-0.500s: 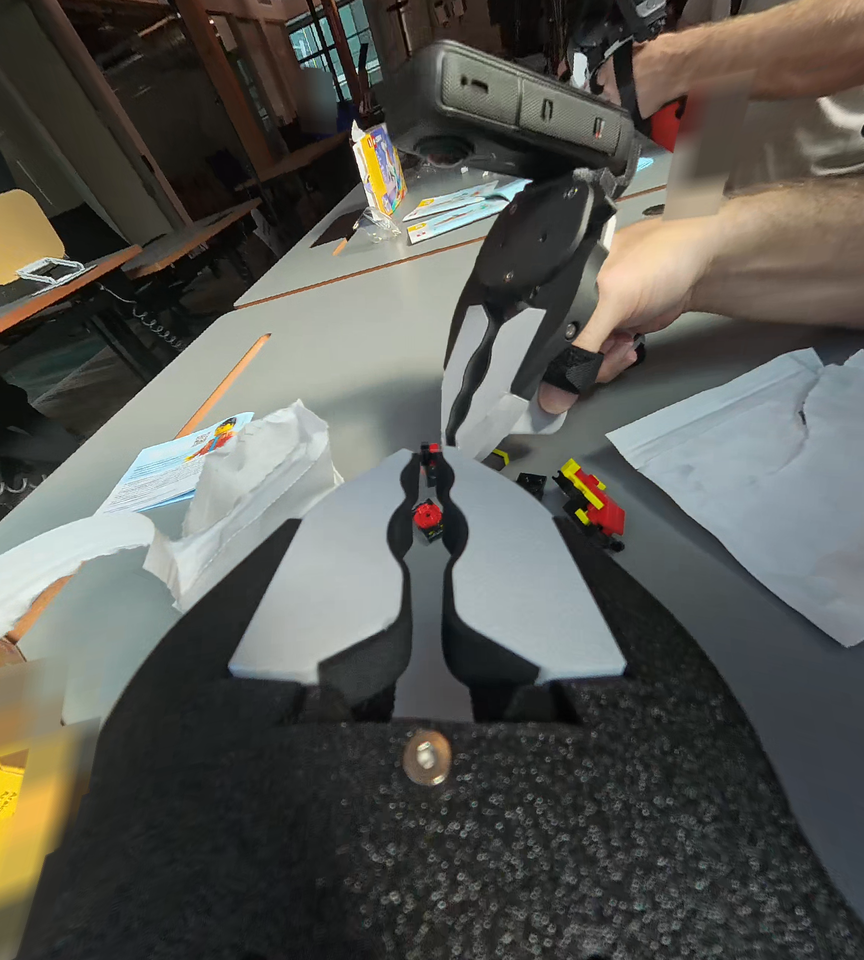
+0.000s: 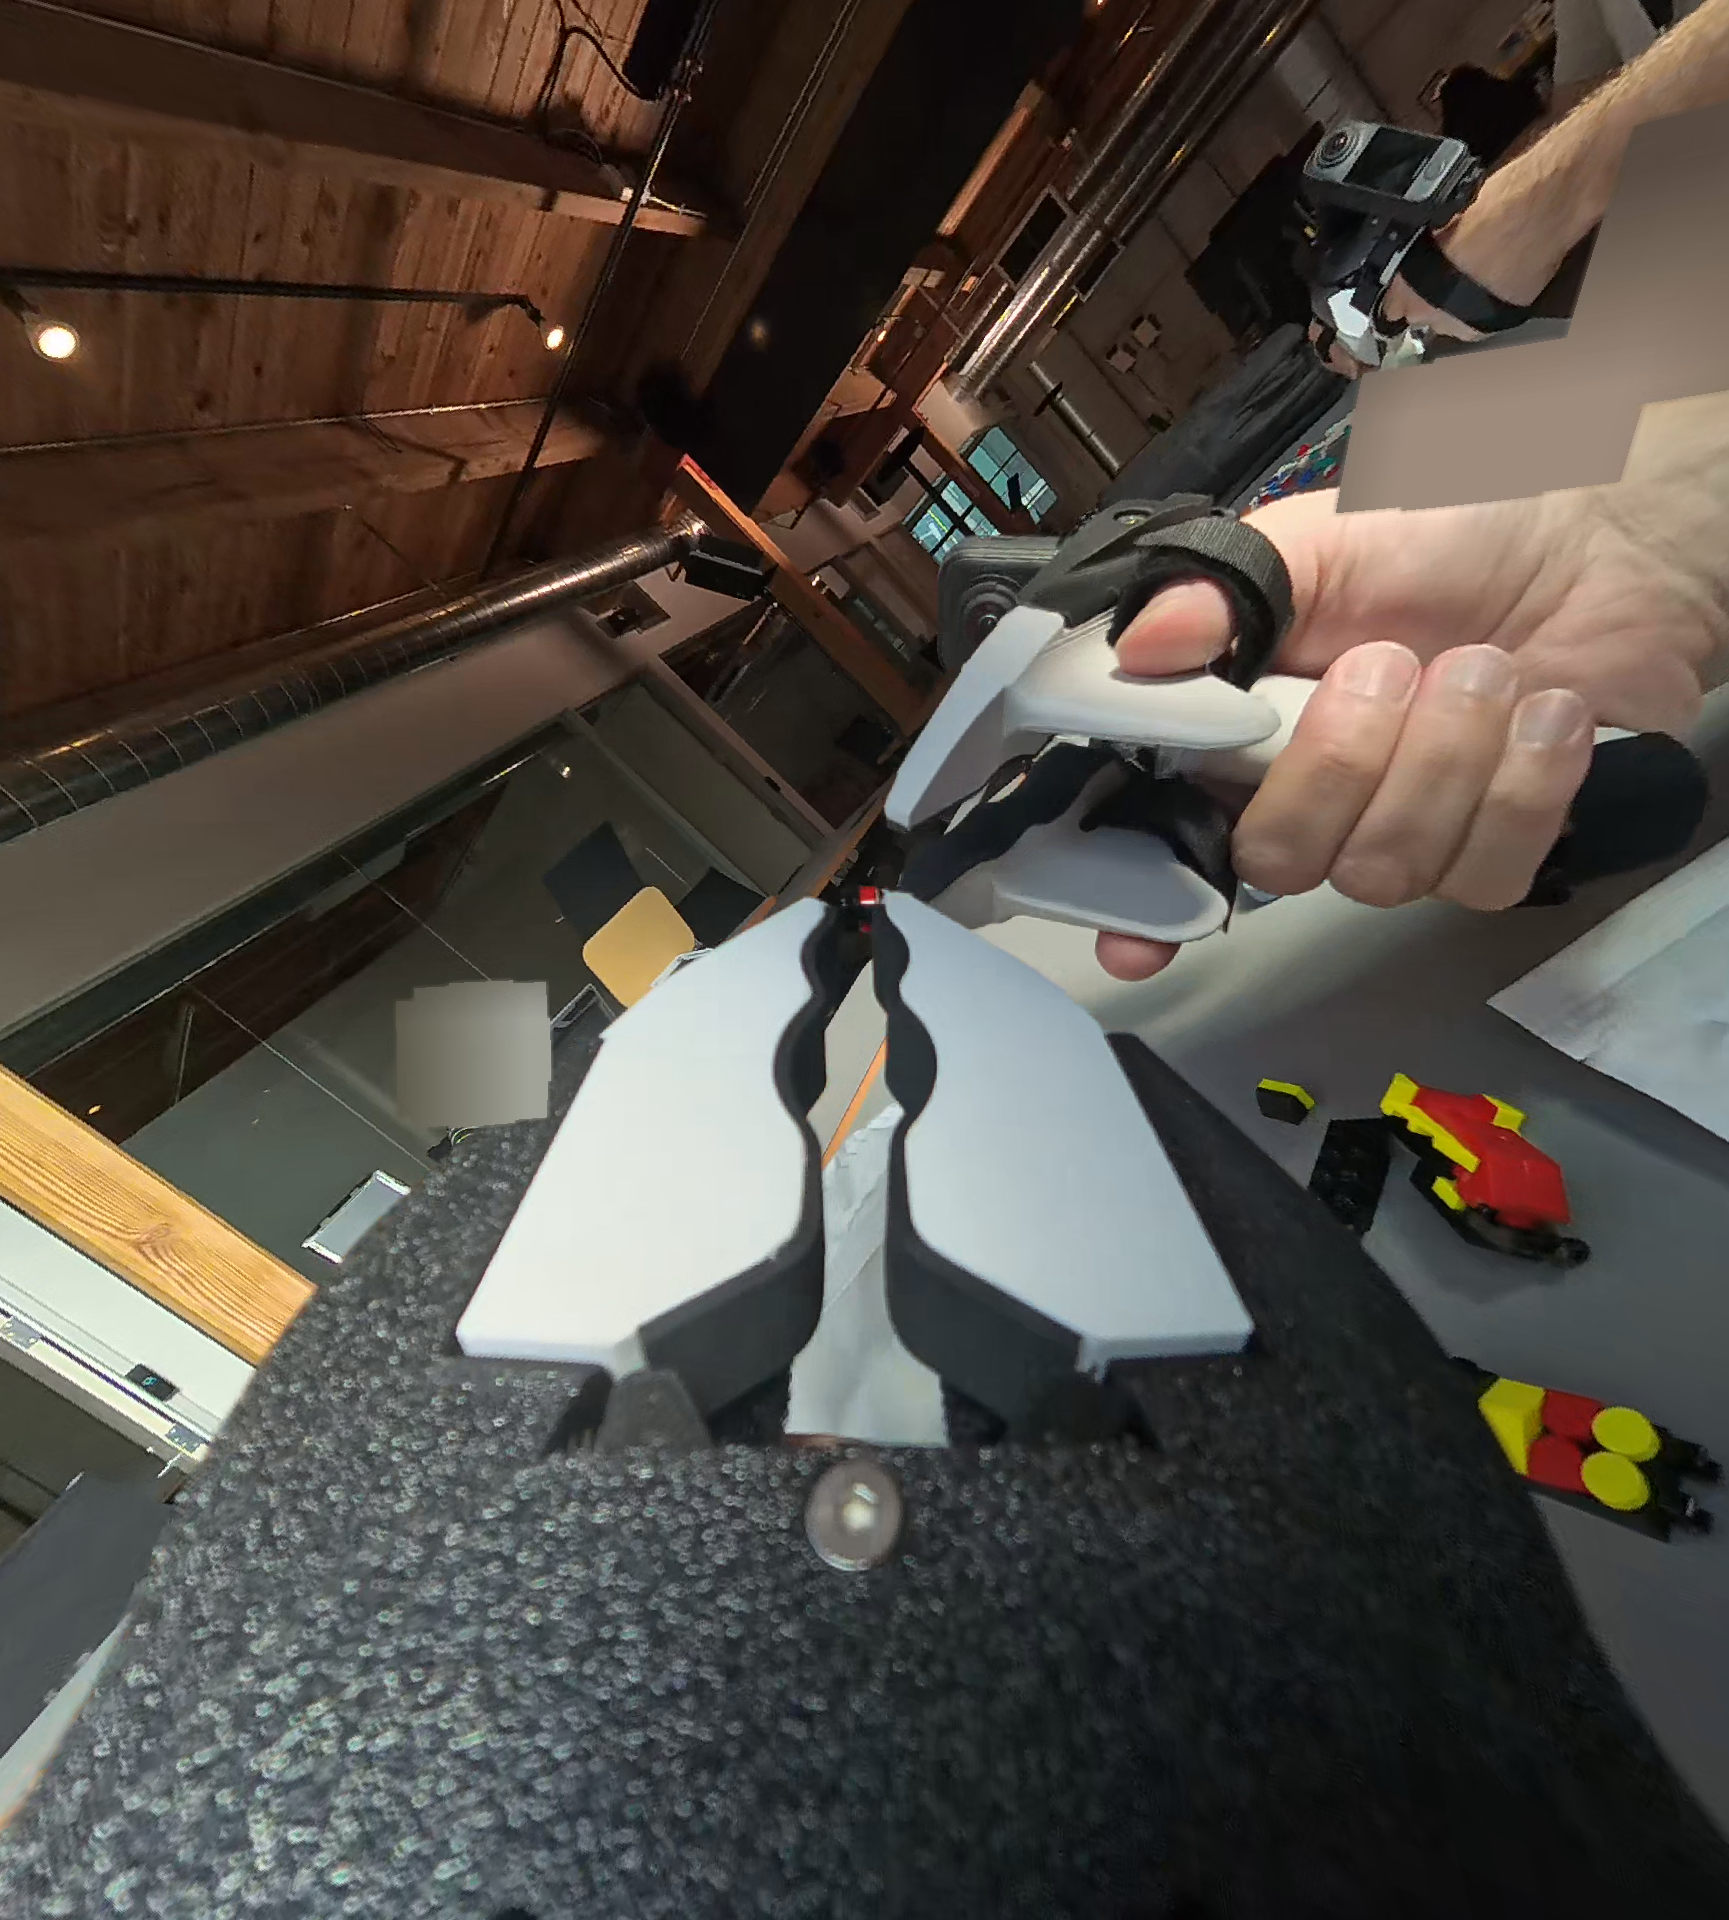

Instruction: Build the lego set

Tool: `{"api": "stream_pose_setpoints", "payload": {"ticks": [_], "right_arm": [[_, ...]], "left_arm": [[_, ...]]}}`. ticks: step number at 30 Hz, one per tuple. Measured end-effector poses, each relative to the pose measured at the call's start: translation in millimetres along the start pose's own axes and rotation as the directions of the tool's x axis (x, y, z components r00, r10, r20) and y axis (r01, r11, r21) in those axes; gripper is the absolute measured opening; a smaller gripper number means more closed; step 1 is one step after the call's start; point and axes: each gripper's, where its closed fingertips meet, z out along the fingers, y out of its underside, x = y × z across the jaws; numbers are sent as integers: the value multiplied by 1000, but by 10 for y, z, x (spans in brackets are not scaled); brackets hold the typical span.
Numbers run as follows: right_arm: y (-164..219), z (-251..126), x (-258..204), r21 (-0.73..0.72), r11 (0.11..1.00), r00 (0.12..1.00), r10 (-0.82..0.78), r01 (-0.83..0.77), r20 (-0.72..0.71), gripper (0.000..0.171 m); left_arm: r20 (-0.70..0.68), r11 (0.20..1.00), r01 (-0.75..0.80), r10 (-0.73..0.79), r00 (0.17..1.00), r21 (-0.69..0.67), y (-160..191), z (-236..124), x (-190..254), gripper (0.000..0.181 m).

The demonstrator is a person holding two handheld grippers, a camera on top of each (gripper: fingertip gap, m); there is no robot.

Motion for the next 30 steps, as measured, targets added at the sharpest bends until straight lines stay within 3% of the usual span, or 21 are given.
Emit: {"api": "stream_pose_setpoints", "payload": {"ticks": [6, 9, 10, 12, 14, 17, 18, 21, 26, 30], "right_arm": [[25, 92, -81, 13, 999, 996, 52, -53, 69, 13], [-45, 46, -57, 64, 998, 999, 24, -27, 47, 6], [-119, 11, -52, 111, 992, 998, -63, 64, -11, 1], [-251, -65, -160, 123, 899, 900, -396, 421, -184, 0], [-280, -67, -290, 8, 705, 670, -670, 709, -319, 0], [-175, 33, -342, -144, 499, 426, -832, 855, -356, 0], [-131, 61, -326, -179, 463, 383, -854, 868, -351, 0], [-114, 62, -324, -227, 376, 280, -889, 898, -363, 0], [-52, 67, -247, -290, 348, 246, -910, 892, -335, 0], [5, 70, -221, -303, 360, 273, -916, 882, -294, 0]], "left_arm": [[-3, 1000, -18, 18, 1000, 22, -76, 0, 13, 5], [-22, 995, 87, -86, 996, 51, -123, -8, -22, 5], [-28, 989, 137, -135, 990, 64, -146, -15, -52, 5], [-24, 975, 204, -203, 979, 84, -180, -32, -129, 5], [-29, 974, 205, -203, 979, 96, -220, -39, -147, 5], [-52, 976, 194, -189, 981, 102, -271, -28, -99, 5], [-61, 976, 192, -187, 981, 103, -281, -26, -81, 5], [-85, 977, 189, -181, 980, 95, -277, -29, -45, 5], [-113, 976, 199, -189, 976, 88, -273, -27, -23, 5], [-139, 974, 211, -198, 970, 85, -264, -31, -7, 5]]}}
